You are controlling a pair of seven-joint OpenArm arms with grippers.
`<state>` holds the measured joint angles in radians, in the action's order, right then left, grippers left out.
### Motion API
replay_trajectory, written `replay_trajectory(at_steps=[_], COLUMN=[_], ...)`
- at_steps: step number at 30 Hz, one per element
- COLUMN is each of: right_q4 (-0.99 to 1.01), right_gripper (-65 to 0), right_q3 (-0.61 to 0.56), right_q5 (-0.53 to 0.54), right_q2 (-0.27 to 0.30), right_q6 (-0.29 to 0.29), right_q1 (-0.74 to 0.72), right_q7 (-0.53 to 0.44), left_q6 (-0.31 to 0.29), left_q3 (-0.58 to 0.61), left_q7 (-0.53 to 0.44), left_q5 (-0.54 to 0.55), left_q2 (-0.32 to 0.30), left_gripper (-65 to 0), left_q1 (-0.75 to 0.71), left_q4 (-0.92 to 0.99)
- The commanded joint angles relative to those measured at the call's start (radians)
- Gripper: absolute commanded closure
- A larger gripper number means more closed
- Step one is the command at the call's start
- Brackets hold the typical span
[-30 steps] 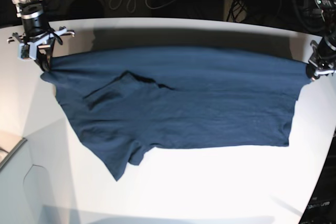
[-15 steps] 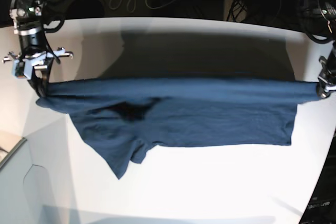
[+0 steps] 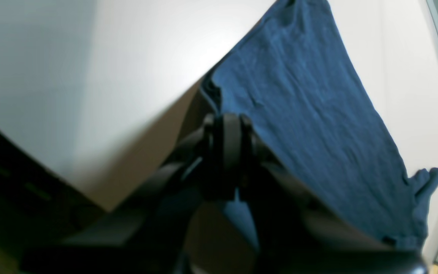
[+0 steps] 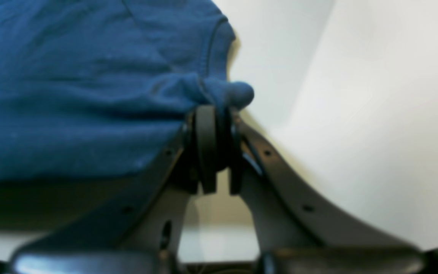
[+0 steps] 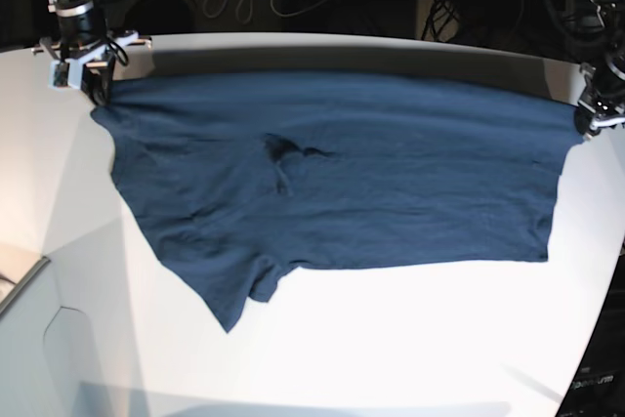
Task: Layout the t-shirt on the table in an organized manner, then fold the t-shirt properly
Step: 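Lift the shirt edge with both grippers and drag it toward the arms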
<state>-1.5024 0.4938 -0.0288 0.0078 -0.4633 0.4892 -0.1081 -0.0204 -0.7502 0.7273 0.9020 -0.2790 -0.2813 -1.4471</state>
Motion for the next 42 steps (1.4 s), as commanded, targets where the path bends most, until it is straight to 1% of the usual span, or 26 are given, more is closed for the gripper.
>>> replay_trajectory(at_steps=[1, 5, 6, 9, 11, 12, 16, 25, 32, 34, 35, 37, 40, 42], right_q4=[0.000, 0.033, 0.035, 0.041, 0.039, 0.039, 0.036, 0.039, 0.035, 0.035, 0.035, 0.035, 0.035, 0.033], right_gripper=[0.0, 0.0, 0.0, 0.0, 0.0, 0.0, 0.0, 0.0, 0.0, 0.0, -0.7, -6.1, -18.9, -26.0], right_q3=[0.004, -0.001, -0.001, -0.001, -0.002, -0.002, -0.002, -0.002, -0.019, -0.019, -0.019, -0.019, -0.019, -0.019], right_q5=[0.008, 0.008, 0.008, 0.008, 0.008, 0.008, 0.008, 0.008, 0.008, 0.007, 0.007, 0.007, 0.007, 0.007], right_q2=[0.010, 0.007, 0.007, 0.007, 0.007, 0.007, 0.007, 0.007, 0.008, 0.008, 0.008, 0.008, 0.011, 0.010], right_q6=[0.002, 0.002, 0.002, 0.002, 0.002, 0.002, 0.002, 0.002, 0.002, 0.002, 0.002, 0.002, 0.002, 0.002], right_q1=[0.013, 0.039, 0.041, 0.056, 0.070, 0.072, 0.095, 0.102, 0.119, 0.119, 0.119, 0.119, 0.119, 0.119], right_q7=[-0.020, -0.020, -0.020, -0.020, -0.020, -0.020, -0.020, -0.020, -0.020, -0.020, -0.020, -0.020, -0.020, -0.020], left_q6=[-0.002, -0.003, -0.019, -0.118, -0.158, -0.169, -0.181, -0.181, -0.178, -0.181, -0.181, -0.181, -0.181, -0.181], left_q3=[-0.009, -0.009, -0.007, -0.005, -0.009, -0.009, -0.010, -0.010, -0.010, -0.010, -0.010, -0.010, -0.010, -0.010], left_q7=[-0.012, -0.012, -0.012, -0.012, -0.008, -0.007, -0.010, -0.012, -0.012, -0.007, -0.005, -0.005, -0.005, -0.005], left_q5=[0.007, 0.007, 0.007, 0.006, 0.006, 0.006, 0.006, 0.006, 0.004, -0.014, -0.028, -0.057, -0.068, -0.067], left_q2=[-0.015, -0.010, -0.010, -0.007, -0.007, -0.007, -0.007, -0.010, -0.009, -0.012, -0.012, -0.009, -0.009, -0.009], left_gripper=[0.0, 0.0, 0.0, 0.0, 0.0, 0.0, 0.0, 0.0, 0.0, 0.0, 0.0, 0.0, 0.0, 0.0], left_q1=[0.003, 0.003, 0.003, -0.012, -0.014, -0.016, -0.045, -0.094, -0.101, -0.101, -0.101, -0.098, -0.100, -0.101], left_q4=[0.004, 0.052, 0.061, 0.076, 0.088, 0.090, 0.092, 0.093, 0.093, 0.093, 0.093, 0.093, 0.093, 0.093])
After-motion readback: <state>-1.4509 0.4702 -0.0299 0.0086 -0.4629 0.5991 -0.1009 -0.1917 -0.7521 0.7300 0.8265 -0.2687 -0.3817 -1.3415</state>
